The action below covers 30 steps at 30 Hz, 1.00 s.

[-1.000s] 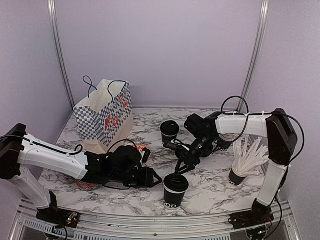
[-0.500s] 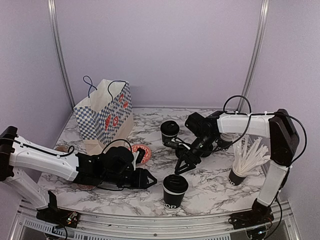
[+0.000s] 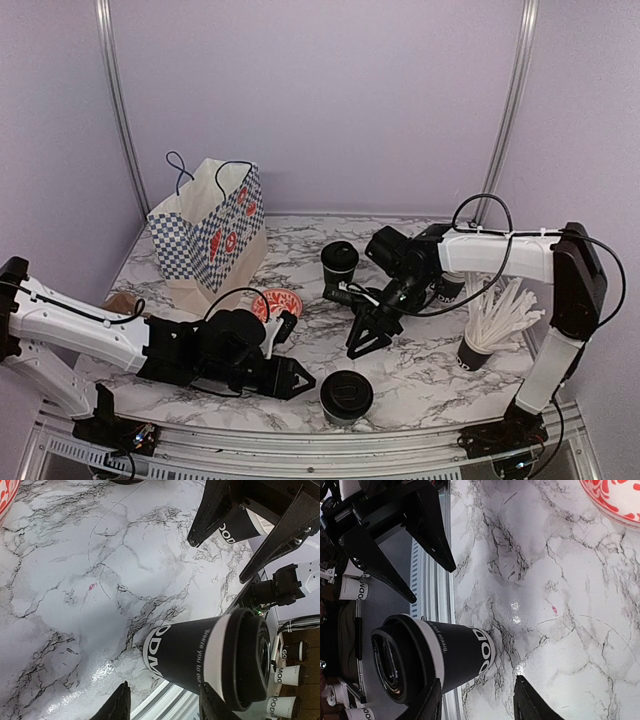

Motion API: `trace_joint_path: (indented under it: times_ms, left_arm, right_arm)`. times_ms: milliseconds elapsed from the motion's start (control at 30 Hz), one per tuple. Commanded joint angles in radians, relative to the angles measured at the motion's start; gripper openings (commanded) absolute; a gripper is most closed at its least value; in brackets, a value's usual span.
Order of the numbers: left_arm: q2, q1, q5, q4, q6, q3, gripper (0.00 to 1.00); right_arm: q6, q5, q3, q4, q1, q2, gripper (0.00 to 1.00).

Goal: Pack the takeout coffee

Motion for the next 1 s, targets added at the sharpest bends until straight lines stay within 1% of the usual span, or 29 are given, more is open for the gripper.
trace_joint_path:
  times_ms: [0,167,233,300,367,433,500,633,733,967]
  left_arm:
    - [-0.01,-0.013,-0.046,-0.05,-0.007,0.025,0.48]
    - [-0.079,-0.014,-0.127,-0.111,-0.071,0.011,0.5]
    - [-0.119,-0.017,-0.13,-0.113,-0.109,-0.004,0.5]
    - [-0.144,-0.029,-0.129,-0.108,-0.135,-0.013,0.51]
    - [-0.155,-0.044,-0.113,-0.083,-0.159,-0.02,0.54]
    - [-0.15,-0.051,-0.087,-0.017,-0.197,-0.03,0.56]
    - [-0.132,-0.058,-0.082,0.01,-0.23,-0.026,0.56]
    - [-0.088,-0.075,-0.08,0.027,-0.275,-0.014,0.54]
    - [-0.061,-0.087,-0.062,0.074,-0.317,-0.023,0.5]
    - [-0.025,-0.111,-0.069,0.11,-0.369,-0.031,0.44]
  right_arm:
    - [-0.017,0.008,0.001,0.012,0.004,-0.033,0.47]
    - [-0.051,0.038,0.014,-0.007,-0.024,-0.056,0.52]
    - [-0.12,0.033,0.02,-0.031,-0.038,-0.084,0.56]
    - [-0.229,0.014,0.015,-0.064,-0.043,-0.128,0.63]
    - [-0.321,0.021,-0.009,-0.062,-0.035,-0.204,0.72]
    - [-0.363,0.07,-0.034,-0.028,-0.006,-0.261,0.82]
    - [-0.391,0.124,-0.041,-0.008,0.05,-0.294,0.86]
    - [-0.377,0.223,-0.043,0.016,0.146,-0.298,0.88]
    - [-0.355,0.268,-0.063,0.039,0.186,-0.295,0.85]
    - [-0.331,0.34,-0.107,0.092,0.275,-0.297,0.83]
